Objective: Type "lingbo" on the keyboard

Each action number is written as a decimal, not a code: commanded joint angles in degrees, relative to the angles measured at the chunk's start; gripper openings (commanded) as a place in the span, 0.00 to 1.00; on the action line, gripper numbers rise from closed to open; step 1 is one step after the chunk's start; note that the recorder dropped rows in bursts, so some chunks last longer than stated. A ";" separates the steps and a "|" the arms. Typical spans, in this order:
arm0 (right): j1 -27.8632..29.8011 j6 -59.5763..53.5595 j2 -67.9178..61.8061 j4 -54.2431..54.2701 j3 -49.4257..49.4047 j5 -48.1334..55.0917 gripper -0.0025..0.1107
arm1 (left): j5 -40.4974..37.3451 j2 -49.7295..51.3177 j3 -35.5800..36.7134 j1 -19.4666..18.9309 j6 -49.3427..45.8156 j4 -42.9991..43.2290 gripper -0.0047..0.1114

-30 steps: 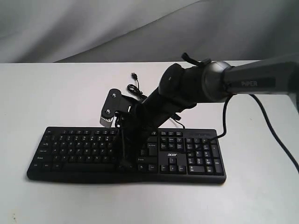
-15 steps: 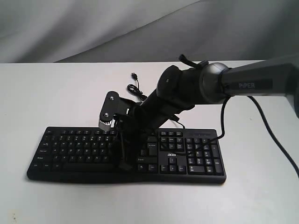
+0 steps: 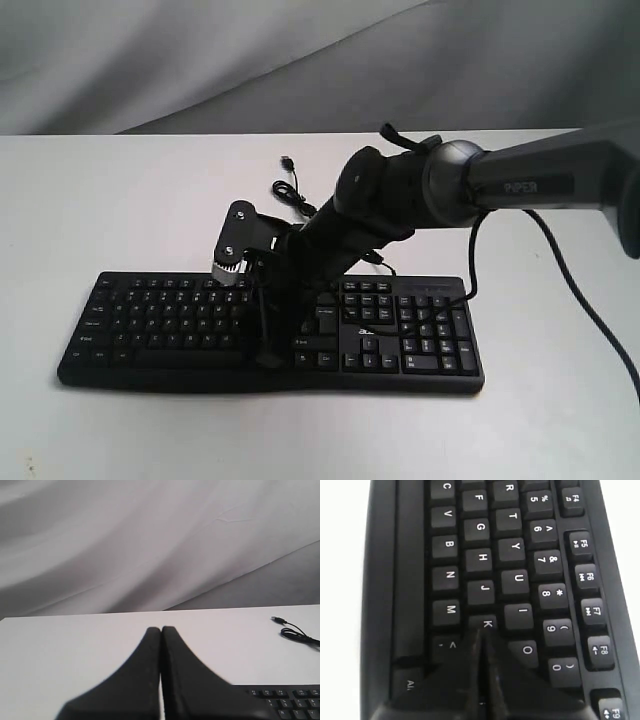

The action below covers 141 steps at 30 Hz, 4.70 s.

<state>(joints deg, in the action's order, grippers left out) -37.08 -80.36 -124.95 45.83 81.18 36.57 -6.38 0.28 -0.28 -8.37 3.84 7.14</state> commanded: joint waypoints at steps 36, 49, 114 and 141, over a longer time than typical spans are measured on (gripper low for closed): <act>-1.19 -3.42 -1.17 5.74 2.93 -6.03 0.02 | 0.42 -0.28 0.28 0.38 0.12 0.01 0.04; -1.19 -3.42 -1.39 5.59 2.93 -6.15 0.02 | 0.42 -0.28 0.28 0.38 0.12 0.01 0.04; -5.78 -1.64 -2.48 3.97 9.55 -2.79 0.02 | 0.42 -0.28 0.28 0.38 0.12 0.01 0.04; -5.78 1.99 -7.51 1.34 14.26 1.08 0.02 | 0.42 -0.28 0.28 0.38 0.12 0.01 0.04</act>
<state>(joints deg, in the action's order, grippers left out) -42.63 -78.38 -132.56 47.32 95.02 37.36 -6.38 0.28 -0.28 -8.37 3.84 7.14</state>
